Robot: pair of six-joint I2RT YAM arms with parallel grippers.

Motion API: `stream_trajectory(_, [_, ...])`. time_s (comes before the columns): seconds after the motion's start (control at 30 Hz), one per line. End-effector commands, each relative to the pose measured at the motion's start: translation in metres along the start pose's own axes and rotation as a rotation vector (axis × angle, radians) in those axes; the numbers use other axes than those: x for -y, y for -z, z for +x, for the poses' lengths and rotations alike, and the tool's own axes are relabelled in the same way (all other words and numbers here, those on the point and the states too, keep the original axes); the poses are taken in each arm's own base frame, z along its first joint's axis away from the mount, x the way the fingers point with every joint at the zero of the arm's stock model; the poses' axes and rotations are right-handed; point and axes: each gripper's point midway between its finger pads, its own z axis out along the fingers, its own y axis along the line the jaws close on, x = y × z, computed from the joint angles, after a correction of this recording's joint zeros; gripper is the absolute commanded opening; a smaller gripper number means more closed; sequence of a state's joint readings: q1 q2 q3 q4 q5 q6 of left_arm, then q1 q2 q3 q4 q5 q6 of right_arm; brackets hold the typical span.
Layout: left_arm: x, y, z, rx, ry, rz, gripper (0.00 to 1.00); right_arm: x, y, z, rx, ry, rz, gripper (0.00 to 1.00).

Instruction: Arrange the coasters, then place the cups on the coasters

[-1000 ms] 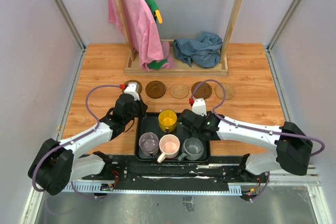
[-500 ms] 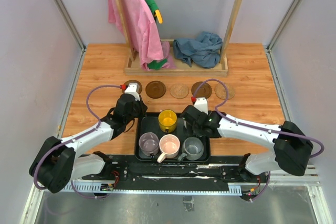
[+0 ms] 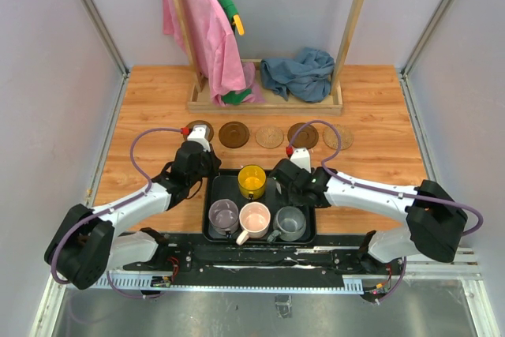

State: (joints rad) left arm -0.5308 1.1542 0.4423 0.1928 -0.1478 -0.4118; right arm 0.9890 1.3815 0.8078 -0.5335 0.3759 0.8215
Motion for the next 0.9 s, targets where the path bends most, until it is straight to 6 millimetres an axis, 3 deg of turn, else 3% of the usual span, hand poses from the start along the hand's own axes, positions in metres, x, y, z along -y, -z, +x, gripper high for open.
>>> stream_trajectory(0.0, [0.001,-0.002,-0.002,0.014,-0.008,-0.004,0.08,0.011,-0.007,0.006,-0.017,-0.002,0.034,0.56])
stream_trajectory(0.37, [0.0,-0.002,-0.001,0.013,-0.005,-0.005,0.08,0.012,-0.014,0.01,-0.033,-0.011,0.035,0.48])
stream_trajectory(0.57, [0.001,-0.003,-0.001,0.014,-0.003,-0.005,0.08,0.013,-0.016,0.013,-0.047,-0.012,0.036,0.39])
stream_trajectory(0.77, [0.001,-0.003,-0.001,0.012,-0.001,-0.003,0.08,0.016,-0.021,0.017,-0.068,-0.013,0.061,0.23])
stream_trajectory(0.87, [0.0,-0.003,0.0,0.013,-0.003,-0.005,0.08,0.017,-0.024,0.019,-0.081,-0.007,0.07,0.05])
